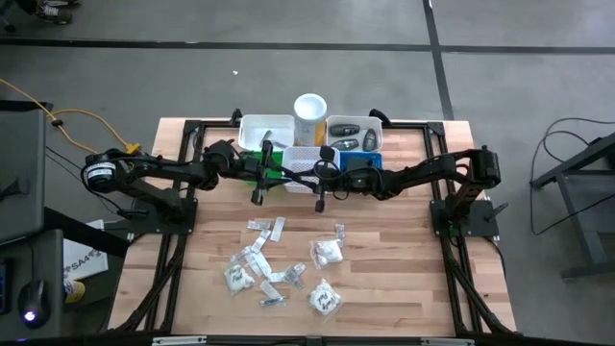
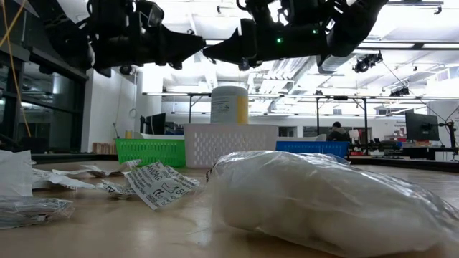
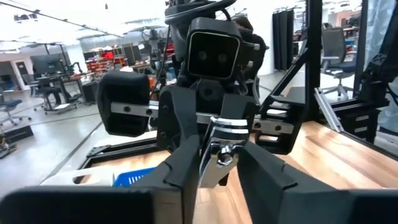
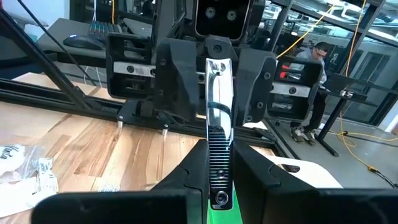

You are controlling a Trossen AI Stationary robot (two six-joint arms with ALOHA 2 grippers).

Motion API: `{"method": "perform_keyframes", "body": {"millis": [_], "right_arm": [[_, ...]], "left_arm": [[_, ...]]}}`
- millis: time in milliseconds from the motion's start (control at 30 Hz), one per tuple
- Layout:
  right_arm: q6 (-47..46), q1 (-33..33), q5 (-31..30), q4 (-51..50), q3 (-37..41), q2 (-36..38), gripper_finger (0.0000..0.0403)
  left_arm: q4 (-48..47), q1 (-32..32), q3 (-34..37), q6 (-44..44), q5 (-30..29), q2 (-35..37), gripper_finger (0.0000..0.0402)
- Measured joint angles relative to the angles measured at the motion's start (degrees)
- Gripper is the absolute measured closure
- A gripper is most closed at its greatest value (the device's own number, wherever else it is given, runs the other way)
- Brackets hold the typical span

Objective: Pick & Place Travel size toiletries
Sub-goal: Put the silver nail cutter into the top left white bin

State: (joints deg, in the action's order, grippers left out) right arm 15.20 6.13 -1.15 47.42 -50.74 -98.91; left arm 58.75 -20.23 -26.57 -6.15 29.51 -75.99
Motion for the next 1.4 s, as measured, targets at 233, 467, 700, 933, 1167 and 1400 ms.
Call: {"method": "perform_keyframes", "body": {"millis": [233, 467, 700, 933, 1167, 1400], "right_arm": [[-0.24, -0.02, -0.44, -0.47, 0.00, 0.00, 0.0359], [-4.03, -0.75, -5.51, -1.17, 0.00, 0.14, 0.0266], [-4.61, -3.03, -17.28, -12.22, -0.02, 5.68, 0.0149], [-4.93, -5.00, -23.52, -21.08, -0.07, 10.93, 0.0101], [-4.68, -5.38, -24.40, -21.43, -0.07, 11.06, 0.0104], [-5.55, -5.38, -24.44, -23.05, -0.07, 11.06, 0.0106]], "left_arm": [[-0.53, -0.02, 0.00, -1.97, -0.61, 0.00, 0.0347], [-3.24, 0.00, 0.02, -3.89, -3.78, -0.02, 0.0347], [-6.03, -0.09, 0.02, -9.65, -22.11, -0.02, 0.0347], [-23.41, -7.64, -4.58, -8.99, -34.80, -0.02, 0.0347], [-37.01, -17.08, -9.64, -2.86, -36.05, -2.12, 0.0347], [-46.13, -20.38, -14.38, -0.52, -35.62, -7.65, 0.0347]]}}
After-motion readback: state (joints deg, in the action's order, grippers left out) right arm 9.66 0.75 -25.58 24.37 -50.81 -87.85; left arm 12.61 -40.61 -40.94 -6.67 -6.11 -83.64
